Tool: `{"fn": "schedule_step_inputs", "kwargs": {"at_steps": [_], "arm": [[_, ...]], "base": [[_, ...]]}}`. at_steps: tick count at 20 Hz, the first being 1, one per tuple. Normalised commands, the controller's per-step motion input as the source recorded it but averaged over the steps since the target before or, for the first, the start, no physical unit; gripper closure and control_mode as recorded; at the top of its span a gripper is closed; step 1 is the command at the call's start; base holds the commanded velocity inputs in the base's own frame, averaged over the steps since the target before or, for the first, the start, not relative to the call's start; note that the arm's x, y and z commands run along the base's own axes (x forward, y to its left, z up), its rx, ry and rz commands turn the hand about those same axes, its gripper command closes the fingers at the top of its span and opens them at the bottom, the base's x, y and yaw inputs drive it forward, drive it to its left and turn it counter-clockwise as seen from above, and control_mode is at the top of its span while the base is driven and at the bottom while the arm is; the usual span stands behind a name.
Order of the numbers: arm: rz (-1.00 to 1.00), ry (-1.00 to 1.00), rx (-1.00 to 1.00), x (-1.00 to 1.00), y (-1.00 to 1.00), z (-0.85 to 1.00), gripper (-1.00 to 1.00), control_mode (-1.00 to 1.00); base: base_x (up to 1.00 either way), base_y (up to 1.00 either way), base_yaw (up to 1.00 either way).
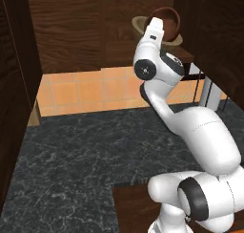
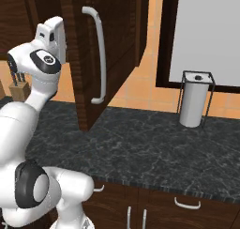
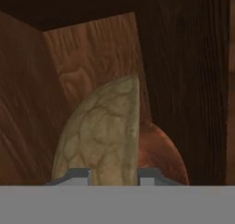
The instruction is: Pick up the bowls on the counter and stack them on top of one another in the open cabinet. Place the smaller bowl on top of the larger bowl.
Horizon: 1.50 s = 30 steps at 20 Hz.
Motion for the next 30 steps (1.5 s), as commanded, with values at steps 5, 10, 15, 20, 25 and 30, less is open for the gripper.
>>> {"fn": "schedule_step_inputs", "kwargs": {"at_steps": [5, 10, 15, 20, 25, 30], "arm": [[0.0, 0.0, -0.04, 0.29, 0.0, -0.03, -1.0, -1.0], [0.0, -0.03, 0.0, -0.76, 0.27, 0.0, -1.0, -1.0], [0.0, 0.0, -0.01, -1.0, 0.49, -0.06, -1.0, -1.0], [0.0, 0.08, -0.04, -1.0, 0.13, -0.73, -1.0, -1.0], [0.02, 0.24, -0.12, -1.0, -0.39, -1.0, -1.0, -1.0], [-0.01, 0.07, -0.05, -0.58, -0.41, -0.57, -1.0, -1.0]], "base": [[0.0, 0.0, 0.0], [0.0, 0.0, 0.0], [0.0, 0.0, 0.0], [0.0, 0.0, 0.0], [0.0, 0.0, 0.0], [0.0, 0.0, 0.0]]}}
